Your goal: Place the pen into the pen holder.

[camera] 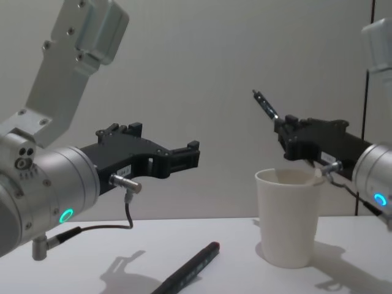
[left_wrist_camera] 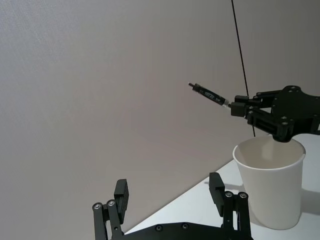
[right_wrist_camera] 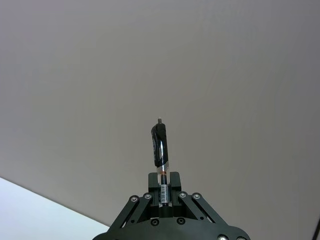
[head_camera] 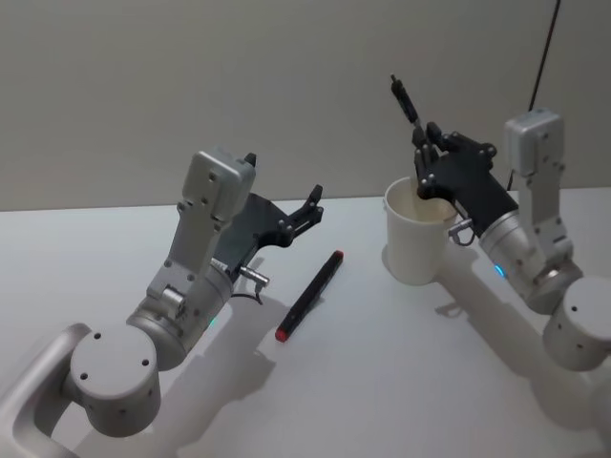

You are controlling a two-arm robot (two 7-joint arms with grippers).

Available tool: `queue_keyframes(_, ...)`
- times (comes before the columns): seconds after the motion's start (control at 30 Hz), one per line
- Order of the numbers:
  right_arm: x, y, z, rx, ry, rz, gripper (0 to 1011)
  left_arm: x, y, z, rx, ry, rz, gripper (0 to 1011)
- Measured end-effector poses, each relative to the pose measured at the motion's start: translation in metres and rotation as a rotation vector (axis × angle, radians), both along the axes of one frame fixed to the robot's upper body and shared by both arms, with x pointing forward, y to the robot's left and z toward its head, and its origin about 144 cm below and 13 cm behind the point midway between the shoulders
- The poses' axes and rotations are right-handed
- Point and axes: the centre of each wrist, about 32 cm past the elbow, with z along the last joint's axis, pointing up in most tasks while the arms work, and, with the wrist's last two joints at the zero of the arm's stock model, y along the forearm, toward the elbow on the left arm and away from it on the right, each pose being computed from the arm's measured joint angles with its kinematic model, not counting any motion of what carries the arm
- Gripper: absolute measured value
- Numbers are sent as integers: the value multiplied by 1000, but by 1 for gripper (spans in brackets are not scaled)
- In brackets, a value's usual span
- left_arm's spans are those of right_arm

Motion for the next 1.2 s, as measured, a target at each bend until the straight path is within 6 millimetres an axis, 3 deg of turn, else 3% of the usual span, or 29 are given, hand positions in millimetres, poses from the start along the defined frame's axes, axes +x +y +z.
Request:
queue_keyframes(0.87,13,11,-31,-7,-9,73,124,0,0,0,0,0,0,1003)
queue_keyframes(0.93,13,11,-32,-7,-11,75,158,0,0,0,0,0,0,1003)
queue_keyframes(1.03,13,11,-33,-8,-12,76,287,0,0,0,0,0,0,1002)
queue_keyframes(1.1,13,11,-34,-8,-12,78,296,0,0,0,0,0,0,1003)
queue_keyframes(1.2,13,12,-35,-10,-12,80,426,0,0,0,0,0,0,1003)
